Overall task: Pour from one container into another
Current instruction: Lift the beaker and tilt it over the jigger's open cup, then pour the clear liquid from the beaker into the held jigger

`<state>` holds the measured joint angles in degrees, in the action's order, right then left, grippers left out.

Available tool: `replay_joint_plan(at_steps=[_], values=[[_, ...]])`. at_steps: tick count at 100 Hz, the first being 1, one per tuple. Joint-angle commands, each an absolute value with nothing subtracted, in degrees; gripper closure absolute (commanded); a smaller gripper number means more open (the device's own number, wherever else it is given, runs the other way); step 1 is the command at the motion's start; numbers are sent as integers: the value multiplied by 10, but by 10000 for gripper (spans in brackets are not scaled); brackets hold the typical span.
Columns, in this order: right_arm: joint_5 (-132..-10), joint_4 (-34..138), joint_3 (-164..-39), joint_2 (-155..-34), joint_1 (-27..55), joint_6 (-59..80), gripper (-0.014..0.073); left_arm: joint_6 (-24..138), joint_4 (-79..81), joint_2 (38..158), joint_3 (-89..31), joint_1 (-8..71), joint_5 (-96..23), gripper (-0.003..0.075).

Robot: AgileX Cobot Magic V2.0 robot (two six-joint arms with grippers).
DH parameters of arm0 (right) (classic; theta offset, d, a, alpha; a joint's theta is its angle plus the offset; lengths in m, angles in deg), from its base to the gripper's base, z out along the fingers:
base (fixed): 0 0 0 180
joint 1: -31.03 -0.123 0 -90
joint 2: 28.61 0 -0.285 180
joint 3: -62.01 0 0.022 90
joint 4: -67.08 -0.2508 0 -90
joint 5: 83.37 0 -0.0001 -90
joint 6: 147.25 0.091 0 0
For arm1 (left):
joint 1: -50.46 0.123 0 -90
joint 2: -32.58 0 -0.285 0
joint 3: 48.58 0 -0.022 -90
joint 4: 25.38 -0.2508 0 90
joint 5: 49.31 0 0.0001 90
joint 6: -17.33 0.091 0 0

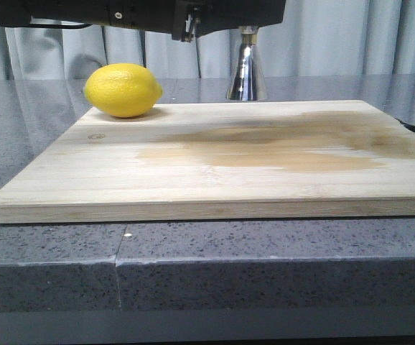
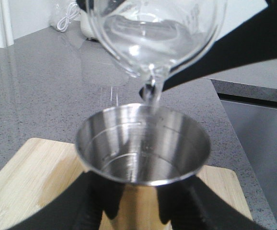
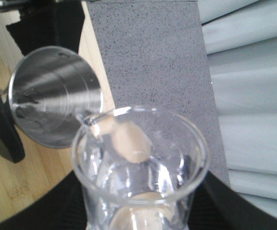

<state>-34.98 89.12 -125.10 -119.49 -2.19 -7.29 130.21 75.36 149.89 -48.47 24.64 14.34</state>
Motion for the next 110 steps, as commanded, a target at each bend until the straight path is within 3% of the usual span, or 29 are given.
replay_joint_plan(at_steps=[1,110], values=[[-387,912,-1273,-1176,-22,-93,277,1301,801,1469,-502,243,175,512],[-441,940,-1273,-1176,-22,-242,277,1301,801,1469,-502,243,175,512]])
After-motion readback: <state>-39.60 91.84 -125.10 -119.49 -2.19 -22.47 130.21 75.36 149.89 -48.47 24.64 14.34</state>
